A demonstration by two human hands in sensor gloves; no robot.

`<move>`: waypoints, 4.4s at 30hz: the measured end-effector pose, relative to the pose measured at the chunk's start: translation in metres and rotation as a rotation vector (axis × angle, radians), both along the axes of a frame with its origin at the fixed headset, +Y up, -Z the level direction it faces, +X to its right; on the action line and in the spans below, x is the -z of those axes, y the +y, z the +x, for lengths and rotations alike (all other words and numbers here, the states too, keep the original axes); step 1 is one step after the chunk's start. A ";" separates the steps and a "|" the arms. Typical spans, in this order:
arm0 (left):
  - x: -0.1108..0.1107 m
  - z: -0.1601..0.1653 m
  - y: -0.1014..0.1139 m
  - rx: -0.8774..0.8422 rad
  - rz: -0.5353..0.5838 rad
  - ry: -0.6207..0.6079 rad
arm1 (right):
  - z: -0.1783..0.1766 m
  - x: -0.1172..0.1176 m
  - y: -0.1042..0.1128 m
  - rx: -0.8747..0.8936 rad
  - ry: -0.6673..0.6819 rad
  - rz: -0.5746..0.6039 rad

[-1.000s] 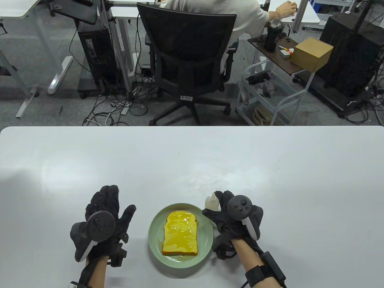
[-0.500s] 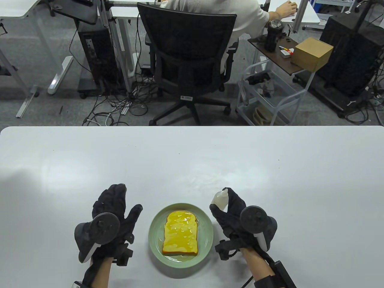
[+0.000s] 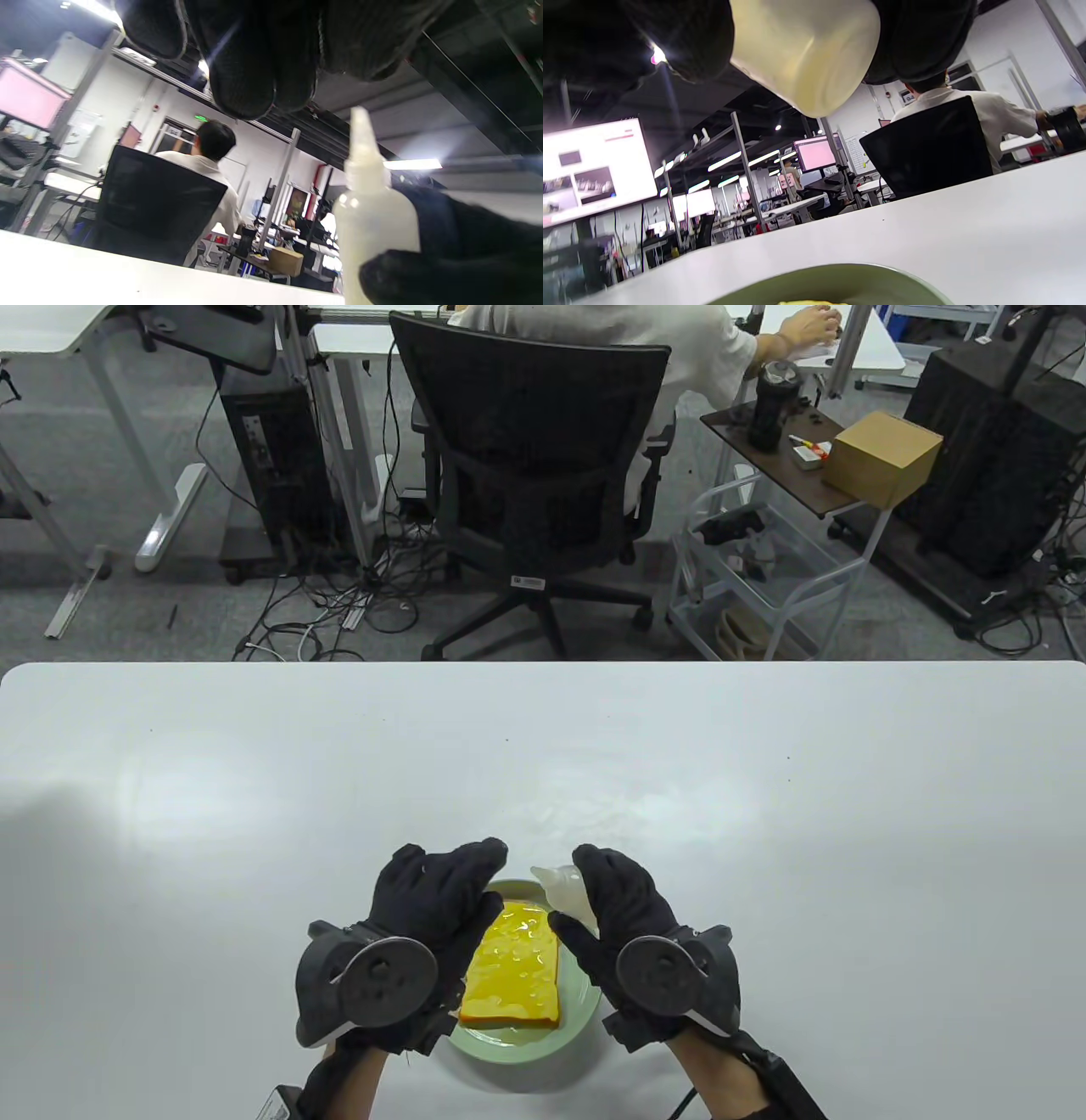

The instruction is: Squeeze honey bottle to draw zigzag on toast

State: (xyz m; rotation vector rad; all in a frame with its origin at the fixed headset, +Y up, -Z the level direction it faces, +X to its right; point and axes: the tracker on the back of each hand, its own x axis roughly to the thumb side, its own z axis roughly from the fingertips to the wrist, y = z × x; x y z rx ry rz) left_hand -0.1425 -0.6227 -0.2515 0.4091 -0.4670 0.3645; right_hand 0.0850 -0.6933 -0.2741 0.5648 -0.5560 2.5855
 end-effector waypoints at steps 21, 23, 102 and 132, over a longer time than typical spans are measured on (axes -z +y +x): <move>0.015 0.022 -0.021 0.135 0.000 0.055 | -0.008 -0.014 -0.002 -0.147 -0.031 0.122; 0.015 0.025 -0.022 0.138 0.067 0.086 | -0.011 -0.018 0.000 -0.164 -0.047 0.146; 0.015 -0.008 -0.006 0.030 -0.108 0.071 | -0.013 -0.023 0.004 -0.179 -0.061 0.157; 0.056 -0.119 -0.113 0.567 -0.796 0.634 | 0.004 -0.010 0.010 0.179 0.056 -0.144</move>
